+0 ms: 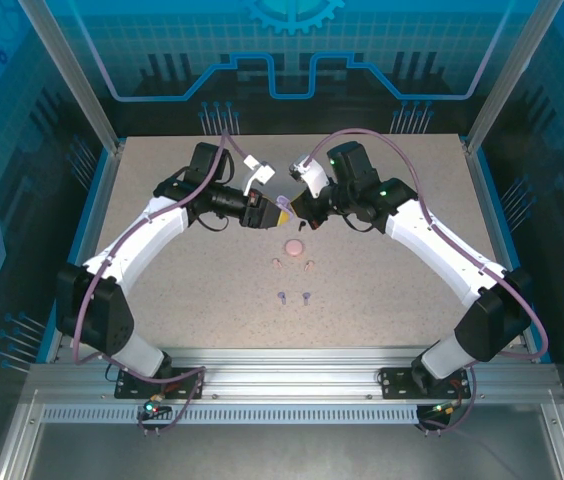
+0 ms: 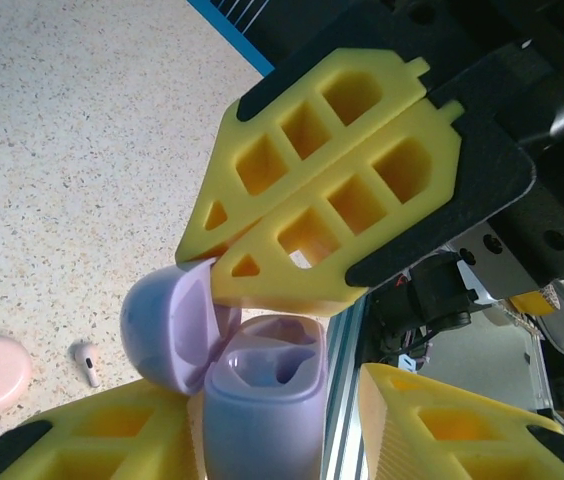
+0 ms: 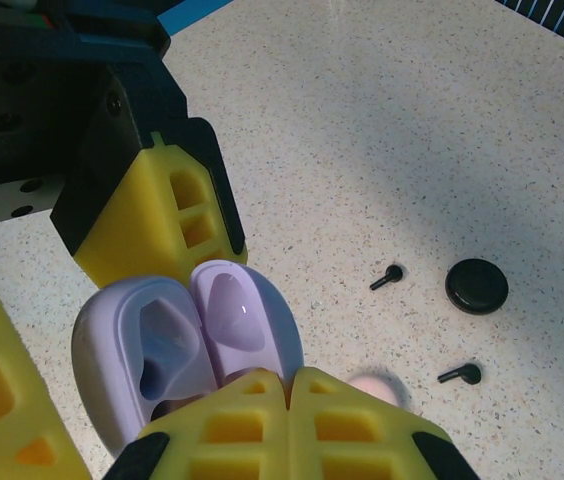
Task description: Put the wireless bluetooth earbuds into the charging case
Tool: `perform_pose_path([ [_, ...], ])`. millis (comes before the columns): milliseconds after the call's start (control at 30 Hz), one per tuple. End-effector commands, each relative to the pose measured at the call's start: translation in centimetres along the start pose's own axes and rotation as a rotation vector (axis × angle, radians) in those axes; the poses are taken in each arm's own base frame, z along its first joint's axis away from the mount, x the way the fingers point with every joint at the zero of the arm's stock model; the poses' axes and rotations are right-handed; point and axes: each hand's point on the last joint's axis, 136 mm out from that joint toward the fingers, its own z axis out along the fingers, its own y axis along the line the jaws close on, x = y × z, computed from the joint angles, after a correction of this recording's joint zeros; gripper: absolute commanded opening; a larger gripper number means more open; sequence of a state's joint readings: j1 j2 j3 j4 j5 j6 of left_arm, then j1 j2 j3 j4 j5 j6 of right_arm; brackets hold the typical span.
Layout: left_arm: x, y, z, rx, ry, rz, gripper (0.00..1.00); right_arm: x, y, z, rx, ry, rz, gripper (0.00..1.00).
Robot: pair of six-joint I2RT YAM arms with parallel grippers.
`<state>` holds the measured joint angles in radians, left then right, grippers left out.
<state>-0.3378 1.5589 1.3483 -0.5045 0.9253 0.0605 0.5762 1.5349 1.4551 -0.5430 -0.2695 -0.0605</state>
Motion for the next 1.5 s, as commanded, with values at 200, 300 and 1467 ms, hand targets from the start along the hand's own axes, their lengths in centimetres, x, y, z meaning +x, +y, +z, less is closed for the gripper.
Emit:
perform_pose_path([
  [200, -0.2, -1.1, -0.1, 0.036, 0.008, 0.03, 0.36, -1.1, 0.7, -0.4, -0.015, -0.018, -0.01, 0.0],
  [300, -0.3, -1.1, -0.1, 0.038, 0.006, 0.031, 0.34, -1.0, 0.7, -0.4, -0.015, -0.017, -0.007, 0.0],
  [1467, 1.1, -2.2, -3.6, -0.129, -0.381, 0.156, 0.0, 1.0, -0.2, -7.6, 0.066, -0.167, 0.425, 0.6],
])
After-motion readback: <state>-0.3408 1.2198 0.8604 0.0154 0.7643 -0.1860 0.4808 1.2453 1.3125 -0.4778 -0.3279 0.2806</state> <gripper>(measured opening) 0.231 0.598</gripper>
